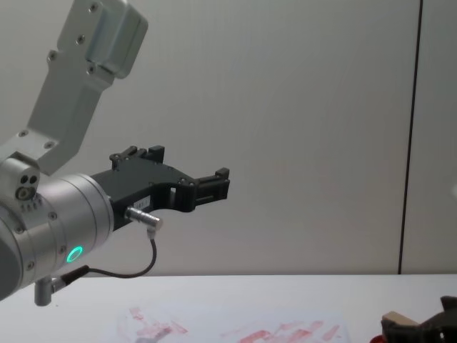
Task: Use the one hand to pick up the stamp and affix it onto the A4 paper.
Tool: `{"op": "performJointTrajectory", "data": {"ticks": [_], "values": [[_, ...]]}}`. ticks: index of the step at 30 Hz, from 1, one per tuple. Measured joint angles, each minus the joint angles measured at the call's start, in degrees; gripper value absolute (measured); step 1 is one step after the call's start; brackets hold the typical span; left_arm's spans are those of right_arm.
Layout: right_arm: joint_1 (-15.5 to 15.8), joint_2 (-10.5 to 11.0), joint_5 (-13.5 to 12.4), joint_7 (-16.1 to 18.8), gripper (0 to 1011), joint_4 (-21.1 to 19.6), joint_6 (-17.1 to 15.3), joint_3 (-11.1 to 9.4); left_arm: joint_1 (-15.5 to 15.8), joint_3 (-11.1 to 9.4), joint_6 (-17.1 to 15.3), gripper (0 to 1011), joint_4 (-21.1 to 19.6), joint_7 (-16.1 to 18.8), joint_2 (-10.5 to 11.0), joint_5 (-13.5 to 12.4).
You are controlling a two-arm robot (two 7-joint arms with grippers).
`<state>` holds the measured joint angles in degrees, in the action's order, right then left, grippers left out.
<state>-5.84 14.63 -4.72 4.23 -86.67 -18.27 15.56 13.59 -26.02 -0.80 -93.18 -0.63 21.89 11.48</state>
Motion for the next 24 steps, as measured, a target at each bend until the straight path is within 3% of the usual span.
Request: {"op": "performJointTrajectory", "data": {"ticks": [9, 19, 24], "values": [[-1.90, -1.36, 1.74, 0.84, 999, 3.38, 0.04, 0.62, 0.00, 0.00, 0.00, 1001, 0.00, 0.00, 0.00, 0.00], [-2.88, -2.06, 2.65, 1.27, 763, 5.10, 0.19, 0.93, 0.00, 0.00, 0.00, 1002, 0.00, 0.00, 0.00, 0.00], [-3.17, -2.26, 2.91, 1.40, 589, 5.58, 0.23, 1.03, 0.00, 0.00, 0.00, 1001, 0.00, 0.00, 0.00, 0.00]]}}
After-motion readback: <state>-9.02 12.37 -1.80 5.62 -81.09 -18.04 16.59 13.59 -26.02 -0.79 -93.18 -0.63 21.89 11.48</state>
